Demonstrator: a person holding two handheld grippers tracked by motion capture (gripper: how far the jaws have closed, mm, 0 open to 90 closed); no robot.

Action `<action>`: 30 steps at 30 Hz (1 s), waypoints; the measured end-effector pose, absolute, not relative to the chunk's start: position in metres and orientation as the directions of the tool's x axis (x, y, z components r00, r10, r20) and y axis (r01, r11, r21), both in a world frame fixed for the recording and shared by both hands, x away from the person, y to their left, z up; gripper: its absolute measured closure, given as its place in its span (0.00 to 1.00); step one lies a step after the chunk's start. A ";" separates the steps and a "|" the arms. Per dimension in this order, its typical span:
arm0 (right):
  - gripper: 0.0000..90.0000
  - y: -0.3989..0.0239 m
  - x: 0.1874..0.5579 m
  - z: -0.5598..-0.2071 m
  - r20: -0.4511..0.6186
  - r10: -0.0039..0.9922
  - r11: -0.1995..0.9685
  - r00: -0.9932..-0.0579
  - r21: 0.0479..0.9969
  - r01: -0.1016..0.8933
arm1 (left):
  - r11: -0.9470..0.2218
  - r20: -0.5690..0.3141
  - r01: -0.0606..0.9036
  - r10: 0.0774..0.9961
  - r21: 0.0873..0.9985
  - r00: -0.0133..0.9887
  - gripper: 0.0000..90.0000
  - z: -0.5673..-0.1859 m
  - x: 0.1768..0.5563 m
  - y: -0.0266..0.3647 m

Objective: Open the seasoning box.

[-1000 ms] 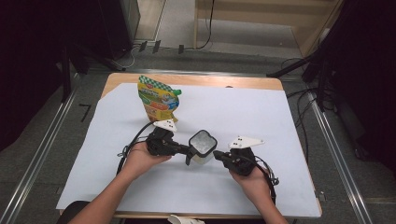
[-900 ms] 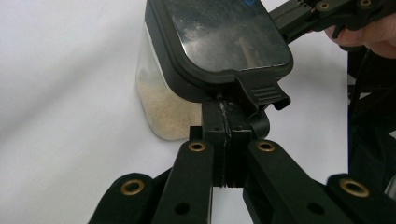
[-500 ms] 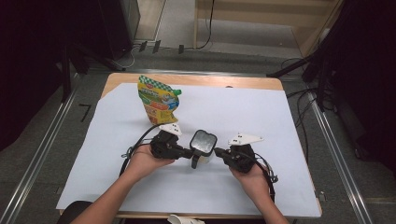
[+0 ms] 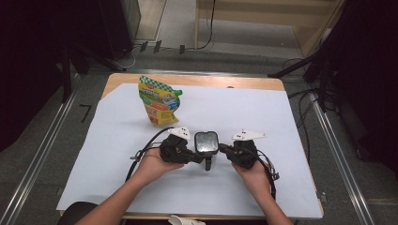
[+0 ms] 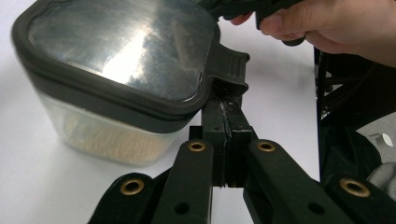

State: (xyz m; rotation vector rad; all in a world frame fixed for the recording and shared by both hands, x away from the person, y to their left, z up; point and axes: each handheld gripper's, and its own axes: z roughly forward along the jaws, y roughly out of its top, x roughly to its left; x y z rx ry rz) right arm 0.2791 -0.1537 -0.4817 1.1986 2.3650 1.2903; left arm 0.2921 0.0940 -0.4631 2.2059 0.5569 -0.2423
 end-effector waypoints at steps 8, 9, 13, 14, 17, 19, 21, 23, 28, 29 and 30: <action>1.00 -0.156 0.262 -0.472 0.192 0.720 0.325 -0.667 0.755 0.569 | -0.556 -0.353 0.469 0.308 0.686 0.883 0.94 -0.456 0.291 0.106; 1.00 -0.156 0.259 -0.471 0.190 0.715 0.331 -0.673 0.756 0.565 | -0.553 -0.351 0.471 0.314 0.688 0.882 0.92 -0.455 0.291 0.108; 1.00 -0.155 0.247 -0.466 0.199 0.701 0.334 -0.684 0.757 0.562 | -0.538 -0.348 0.478 0.331 0.694 0.877 0.88 -0.451 0.292 0.119; 1.00 -0.154 0.245 -0.465 0.202 0.698 0.336 -0.687 0.755 0.563 | -0.533 -0.347 0.480 0.335 0.697 0.876 0.87 -0.449 0.292 0.122; 1.00 -0.150 0.236 -0.464 0.203 0.680 0.350 -0.704 0.754 0.555 | -0.523 -0.350 0.487 0.343 0.699 0.871 0.84 -0.447 0.297 0.131; 1.00 -0.146 0.231 -0.464 0.199 0.671 0.362 -0.714 0.753 0.549 | -0.522 -0.349 0.497 0.361 0.694 0.865 0.83 -0.448 0.301 0.135; 1.00 -0.143 0.227 -0.464 0.198 0.662 0.372 -0.723 0.750 0.547 | -0.519 -0.353 0.508 0.372 0.688 0.858 0.81 -0.448 0.303 0.138; 1.00 -0.140 0.223 -0.464 0.201 0.650 0.381 -0.732 0.747 0.544 | -0.513 -0.356 0.515 0.380 0.687 0.854 0.77 -0.449 0.304 0.139; 1.00 -0.129 0.219 -0.466 0.203 0.628 0.394 -0.751 0.749 0.532 | -0.505 -0.334 0.504 0.392 0.700 0.857 0.62 -0.451 0.307 0.140; 1.00 -0.126 0.219 -0.467 0.209 0.628 0.391 -0.750 0.748 0.536 | -0.503 -0.334 0.506 0.396 0.701 0.856 0.60 -0.452 0.308 0.141; 1.00 -0.123 0.219 -0.468 0.206 0.627 0.391 -0.752 0.752 0.531 | -0.504 -0.332 0.504 0.395 0.701 0.857 0.59 -0.452 0.308 0.141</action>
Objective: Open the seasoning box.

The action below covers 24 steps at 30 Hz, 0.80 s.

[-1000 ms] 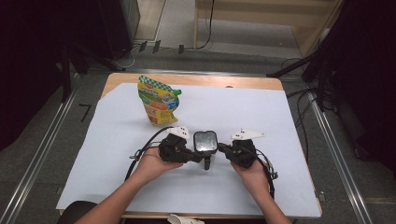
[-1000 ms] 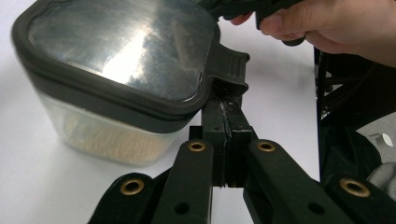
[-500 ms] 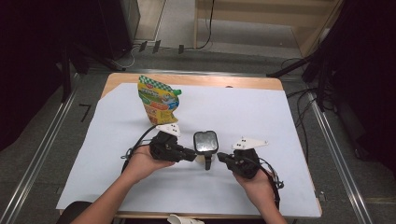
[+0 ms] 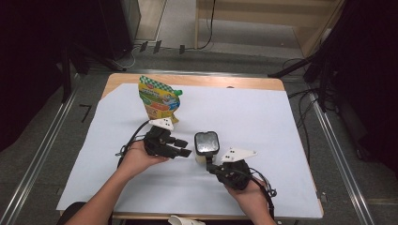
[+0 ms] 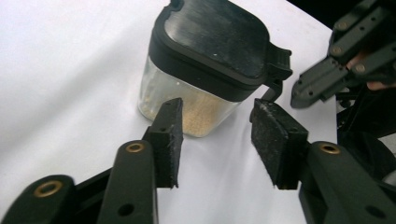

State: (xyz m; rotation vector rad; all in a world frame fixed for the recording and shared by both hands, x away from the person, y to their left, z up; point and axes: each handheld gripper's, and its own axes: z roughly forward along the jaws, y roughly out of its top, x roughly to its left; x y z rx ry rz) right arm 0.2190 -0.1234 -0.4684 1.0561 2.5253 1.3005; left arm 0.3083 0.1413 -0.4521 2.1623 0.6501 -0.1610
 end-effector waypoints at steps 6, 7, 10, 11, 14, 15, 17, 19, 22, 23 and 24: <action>1.00 -0.113 0.219 -0.474 0.213 0.621 0.396 -0.754 0.745 0.537 | -0.495 -0.328 0.503 0.401 0.708 0.855 0.54 -0.453 0.310 0.143; 1.00 -0.109 0.220 -0.477 0.205 0.622 0.402 -0.756 0.744 0.533 | -0.496 -0.324 0.499 0.400 0.711 0.858 0.54 -0.453 0.311 0.143; 1.00 -0.105 0.223 -0.481 0.204 0.625 0.404 -0.753 0.741 0.536 | -0.495 -0.320 0.493 0.395 0.715 0.861 0.51 -0.454 0.311 0.143; 1.00 -0.104 0.225 -0.482 0.206 0.625 0.406 -0.753 0.738 0.539 | -0.496 -0.319 0.492 0.394 0.715 0.862 0.50 -0.455 0.311 0.143; 1.00 -0.103 0.227 -0.484 0.212 0.620 0.408 -0.755 0.735 0.542 | -0.499 -0.317 0.492 0.395 0.714 0.862 0.50 -0.455 0.311 0.142; 1.00 -0.102 0.227 -0.484 0.205 0.622 0.412 -0.756 0.735 0.538 | -0.500 -0.317 0.492 0.396 0.713 0.862 0.50 -0.455 0.311 0.142; 1.00 -0.102 0.226 -0.484 0.197 0.625 0.417 -0.755 0.734 0.536 | -0.499 -0.319 0.495 0.398 0.712 0.860 0.49 -0.455 0.311 0.142; 1.00 -0.104 0.226 -0.484 0.201 0.626 0.415 -0.754 0.732 0.540 | -0.499 -0.321 0.496 0.398 0.710 0.860 0.49 -0.456 0.311 0.142; 1.00 -0.106 0.227 -0.483 0.196 0.624 0.419 -0.757 0.733 0.536 | -0.503 -0.318 0.495 0.398 0.708 0.860 0.49 -0.456 0.311 0.142; 1.00 -0.107 0.227 -0.483 0.196 0.627 0.420 -0.754 0.731 0.539 | -0.503 -0.320 0.496 0.398 0.708 0.860 0.49 -0.456 0.311 0.141; 1.00 -0.108 0.228 -0.483 0.195 0.628 0.419 -0.753 0.731 0.539 | -0.504 -0.319 0.495 0.397 0.707 0.860 0.49 -0.456 0.311 0.141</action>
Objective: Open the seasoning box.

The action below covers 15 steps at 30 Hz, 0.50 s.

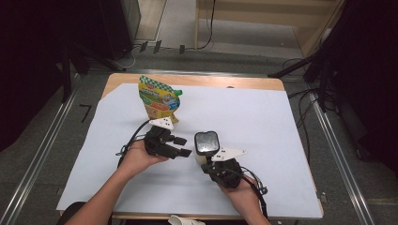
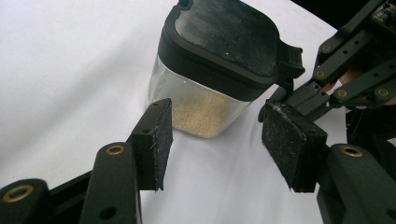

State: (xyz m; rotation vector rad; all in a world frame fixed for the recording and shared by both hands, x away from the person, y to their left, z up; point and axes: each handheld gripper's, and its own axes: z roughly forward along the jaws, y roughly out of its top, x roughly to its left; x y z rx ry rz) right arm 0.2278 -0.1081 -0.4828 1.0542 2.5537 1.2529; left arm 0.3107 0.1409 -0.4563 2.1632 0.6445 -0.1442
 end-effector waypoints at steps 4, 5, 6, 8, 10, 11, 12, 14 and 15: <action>1.00 -0.113 0.229 -0.483 0.195 0.635 0.416 -0.747 0.729 0.544 | -0.507 -0.319 0.495 0.397 0.706 0.861 0.49 -0.457 0.311 0.141; 1.00 -0.114 0.230 -0.482 0.196 0.639 0.415 -0.744 0.727 0.547 | -0.506 -0.320 0.496 0.398 0.706 0.860 0.49 -0.457 0.311 0.141; 1.00 -0.115 0.230 -0.482 0.196 0.641 0.413 -0.742 0.727 0.549 | -0.504 -0.321 0.497 0.398 0.706 0.859 0.49 -0.457 0.311 0.141; 1.00 -0.118 0.231 -0.482 0.194 0.646 0.412 -0.738 0.725 0.552 | -0.505 -0.321 0.497 0.398 0.706 0.860 0.49 -0.457 0.311 0.141; 1.00 -0.121 0.232 -0.482 0.199 0.653 0.403 -0.731 0.726 0.557 | -0.504 -0.322 0.498 0.398 0.705 0.859 0.49 -0.457 0.311 0.141; 1.00 -0.122 0.232 -0.482 0.201 0.654 0.402 -0.730 0.724 0.560 | -0.506 -0.317 0.494 0.399 0.707 0.861 0.49 -0.457 0.311 0.141; 1.00 -0.122 0.232 -0.482 0.201 0.654 0.402 -0.730 0.724 0.560 | -0.506 -0.317 0.494 0.399 0.707 0.861 0.49 -0.457 0.311 0.141; 1.00 -0.126 0.233 -0.482 0.196 0.651 0.405 -0.733 0.728 0.554 | -0.503 -0.314 0.490 0.396 0.712 0.863 0.49 -0.456 0.309 0.140; 1.00 -0.129 0.234 -0.482 0.195 0.655 0.403 -0.730 0.727 0.556 | -0.505 -0.310 0.485 0.393 0.714 0.866 0.49 -0.455 0.309 0.140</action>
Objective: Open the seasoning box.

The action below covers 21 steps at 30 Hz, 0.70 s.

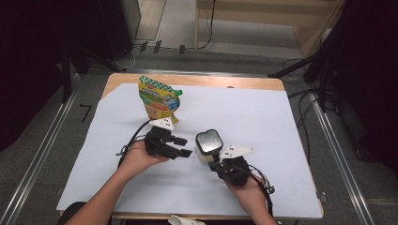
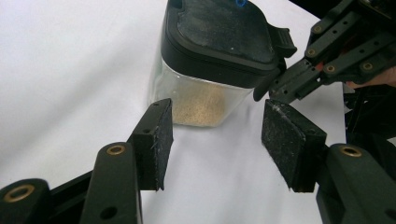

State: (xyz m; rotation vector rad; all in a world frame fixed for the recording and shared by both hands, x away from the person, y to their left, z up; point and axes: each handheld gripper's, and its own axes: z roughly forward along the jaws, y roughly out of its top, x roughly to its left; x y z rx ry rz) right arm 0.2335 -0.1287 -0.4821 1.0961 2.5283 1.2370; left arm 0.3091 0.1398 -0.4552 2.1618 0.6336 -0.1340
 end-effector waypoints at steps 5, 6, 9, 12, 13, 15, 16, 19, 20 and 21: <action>1.00 -0.137 0.236 -0.482 0.201 0.671 0.392 -0.714 0.720 0.572 | -0.510 -0.333 0.499 0.385 0.701 0.861 0.43 -0.458 0.311 0.139; 1.00 -0.142 0.239 -0.482 0.210 0.678 0.381 -0.705 0.720 0.580 | -0.514 -0.350 0.508 0.376 0.691 0.858 0.41 -0.460 0.314 0.137; 1.00 -0.146 0.240 -0.482 0.216 0.683 0.378 -0.697 0.713 0.590 | -0.525 -0.346 0.500 0.368 0.689 0.863 0.39 -0.460 0.316 0.133; 1.00 -0.154 0.244 -0.482 0.216 0.697 0.369 -0.684 0.710 0.600 | -0.526 -0.322 0.462 0.338 0.715 0.884 0.38 -0.456 0.317 0.126; 1.00 -0.156 0.245 -0.482 0.218 0.697 0.369 -0.683 0.707 0.603 | -0.524 -0.323 0.457 0.331 0.719 0.887 0.38 -0.455 0.317 0.125; 1.00 -0.157 0.246 -0.481 0.217 0.701 0.368 -0.680 0.707 0.605 | -0.527 -0.325 0.456 0.326 0.717 0.888 0.38 -0.454 0.318 0.123; 1.00 -0.161 0.250 -0.482 0.216 0.701 0.369 -0.680 0.706 0.605 | -0.532 -0.322 0.452 0.322 0.717 0.890 0.38 -0.452 0.319 0.119; 1.00 -0.167 0.254 -0.481 0.225 0.709 0.359 -0.669 0.700 0.617 | -0.539 -0.319 0.444 0.313 0.716 0.895 0.36 -0.450 0.320 0.115; 1.00 -0.169 0.255 -0.482 0.223 0.711 0.357 -0.667 0.702 0.616 | -0.550 -0.311 0.435 0.308 0.713 0.899 0.34 -0.449 0.323 0.110; 1.00 -0.169 0.255 -0.482 0.223 0.711 0.357 -0.667 0.702 0.616 | -0.550 -0.311 0.435 0.308 0.713 0.899 0.34 -0.449 0.323 0.110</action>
